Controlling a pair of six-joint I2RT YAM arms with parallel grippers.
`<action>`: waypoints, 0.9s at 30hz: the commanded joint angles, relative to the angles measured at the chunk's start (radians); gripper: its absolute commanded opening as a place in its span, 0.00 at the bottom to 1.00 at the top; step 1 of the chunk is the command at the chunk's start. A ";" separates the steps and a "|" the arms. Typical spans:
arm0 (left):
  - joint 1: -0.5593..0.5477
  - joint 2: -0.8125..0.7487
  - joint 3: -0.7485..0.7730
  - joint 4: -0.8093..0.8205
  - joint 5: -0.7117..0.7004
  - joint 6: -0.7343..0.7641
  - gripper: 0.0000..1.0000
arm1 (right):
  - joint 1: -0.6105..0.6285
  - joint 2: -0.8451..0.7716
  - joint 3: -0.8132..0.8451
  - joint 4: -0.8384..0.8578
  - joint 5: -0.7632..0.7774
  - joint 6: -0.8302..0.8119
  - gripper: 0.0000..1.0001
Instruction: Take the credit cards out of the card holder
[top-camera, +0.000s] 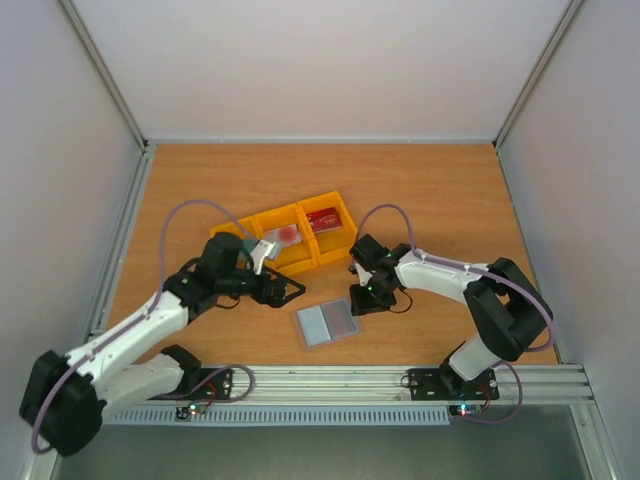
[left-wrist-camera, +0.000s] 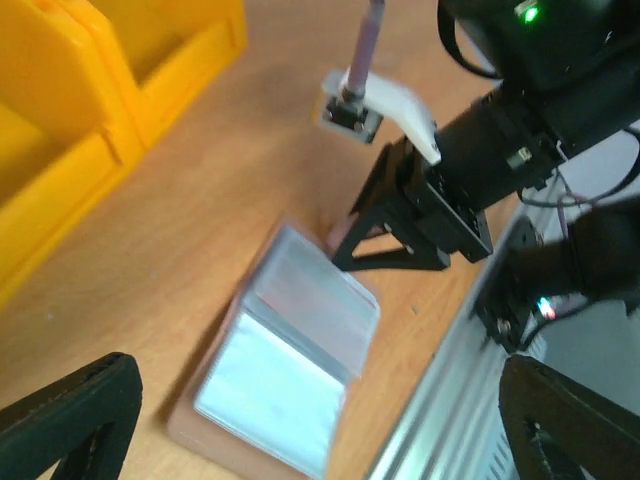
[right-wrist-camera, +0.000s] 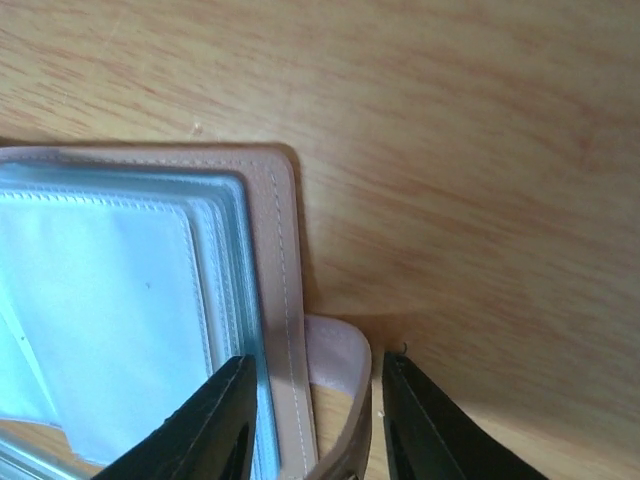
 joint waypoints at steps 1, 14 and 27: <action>-0.044 0.185 0.205 -0.335 0.152 0.344 0.99 | 0.006 -0.061 -0.049 0.045 -0.034 0.035 0.34; -0.084 0.576 0.217 -0.291 0.061 0.034 0.99 | 0.005 -0.159 -0.108 0.093 -0.061 0.004 0.15; -0.154 0.683 0.168 -0.038 0.279 -0.043 0.98 | 0.007 -0.165 -0.161 0.175 -0.110 0.063 0.16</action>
